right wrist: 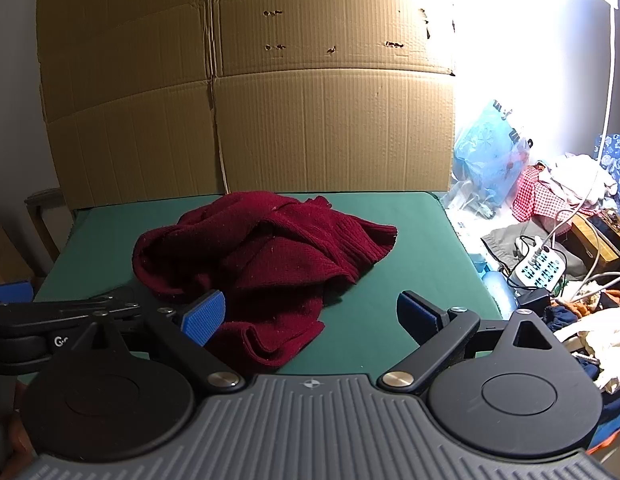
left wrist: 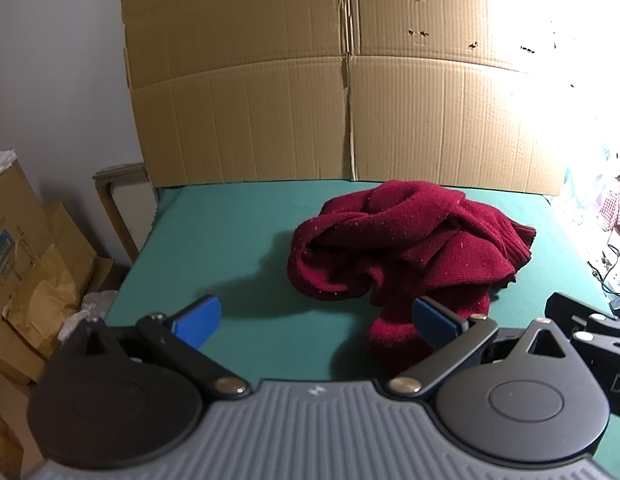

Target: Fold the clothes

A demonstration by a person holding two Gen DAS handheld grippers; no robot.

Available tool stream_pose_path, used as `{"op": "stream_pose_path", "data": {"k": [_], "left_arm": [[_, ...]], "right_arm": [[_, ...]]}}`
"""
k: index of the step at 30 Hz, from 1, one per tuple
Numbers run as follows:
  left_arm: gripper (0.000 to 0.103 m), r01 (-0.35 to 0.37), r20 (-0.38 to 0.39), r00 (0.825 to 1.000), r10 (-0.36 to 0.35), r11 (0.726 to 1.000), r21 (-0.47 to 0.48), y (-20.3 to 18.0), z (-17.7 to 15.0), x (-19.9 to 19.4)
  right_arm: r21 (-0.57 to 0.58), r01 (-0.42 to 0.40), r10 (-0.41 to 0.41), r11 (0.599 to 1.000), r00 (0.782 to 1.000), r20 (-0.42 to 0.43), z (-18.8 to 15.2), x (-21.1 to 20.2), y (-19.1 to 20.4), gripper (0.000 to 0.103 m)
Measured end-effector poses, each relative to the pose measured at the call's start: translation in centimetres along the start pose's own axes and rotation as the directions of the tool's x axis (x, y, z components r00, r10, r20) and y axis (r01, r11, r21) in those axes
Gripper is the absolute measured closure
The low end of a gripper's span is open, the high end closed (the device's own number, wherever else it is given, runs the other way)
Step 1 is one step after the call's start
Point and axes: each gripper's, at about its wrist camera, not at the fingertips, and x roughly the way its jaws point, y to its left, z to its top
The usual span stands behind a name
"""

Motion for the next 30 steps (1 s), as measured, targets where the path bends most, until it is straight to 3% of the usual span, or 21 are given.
{"op": "stream_pose_path", "data": {"k": [30], "left_arm": [[0.001,0.006,-0.009,1.0,-0.006,1.0,0.011,0.1,0.7,1.8]], "right_arm": [[0.006,-0.003,0.003,1.0,1.0,-0.022,0.3,1.5,0.1,0.008]]}}
